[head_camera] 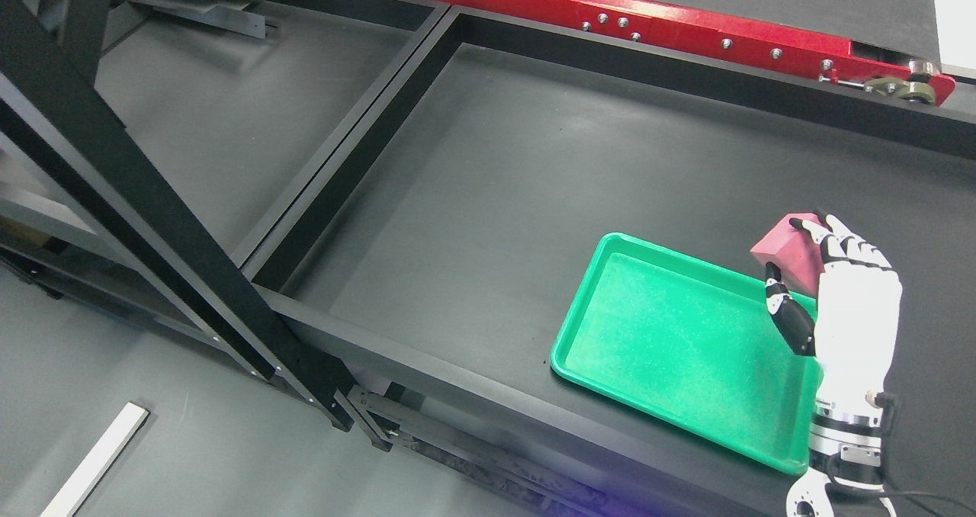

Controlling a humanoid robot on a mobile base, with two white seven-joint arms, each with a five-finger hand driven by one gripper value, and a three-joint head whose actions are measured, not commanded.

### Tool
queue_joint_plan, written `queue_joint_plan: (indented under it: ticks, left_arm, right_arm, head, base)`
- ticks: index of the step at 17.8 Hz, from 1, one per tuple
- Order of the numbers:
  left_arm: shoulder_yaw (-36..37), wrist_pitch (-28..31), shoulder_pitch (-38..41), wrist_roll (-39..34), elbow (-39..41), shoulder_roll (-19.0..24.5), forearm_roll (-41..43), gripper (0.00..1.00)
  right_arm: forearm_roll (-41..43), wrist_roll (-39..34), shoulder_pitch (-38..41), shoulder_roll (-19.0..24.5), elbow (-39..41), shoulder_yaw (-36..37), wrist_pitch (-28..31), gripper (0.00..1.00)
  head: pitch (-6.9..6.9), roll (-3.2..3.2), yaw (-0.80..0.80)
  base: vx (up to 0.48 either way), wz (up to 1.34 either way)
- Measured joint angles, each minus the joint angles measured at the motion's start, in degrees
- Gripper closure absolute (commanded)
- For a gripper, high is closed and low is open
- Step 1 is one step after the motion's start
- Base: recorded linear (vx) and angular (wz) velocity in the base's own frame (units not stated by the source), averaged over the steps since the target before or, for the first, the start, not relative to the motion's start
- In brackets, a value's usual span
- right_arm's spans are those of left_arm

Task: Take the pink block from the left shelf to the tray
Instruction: 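Lift the pink cube up off the green tray with the right hand, then turn and drive to the blue tray holding the cube in the right hand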

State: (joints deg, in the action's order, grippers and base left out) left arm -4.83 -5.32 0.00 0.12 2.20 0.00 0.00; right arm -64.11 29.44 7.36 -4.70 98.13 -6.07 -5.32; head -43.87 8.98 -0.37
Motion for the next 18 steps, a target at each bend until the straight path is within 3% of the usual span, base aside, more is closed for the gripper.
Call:
queue_joint_plan:
  ticks: [9,18]
  left_arm:
    - [0.0,0.0,0.0,0.0,0.0,0.0,0.0,0.0]
    - [0.0,0.0,0.0,0.0,0.0,0.0,0.0,0.0]
  right_arm:
    - [0.16,0.24,0.81,-0.2,0.36,0.31,0.03,0.98]
    - [0.27,0.25,1.42,-0.36,0.48,0.37,0.04,0.98]
  head:
    - [0.0,0.0,0.0]
    - [0.0,0.0,0.0]
  base:
    - [-0.068,0.21]
    - [-0.098,0.7]
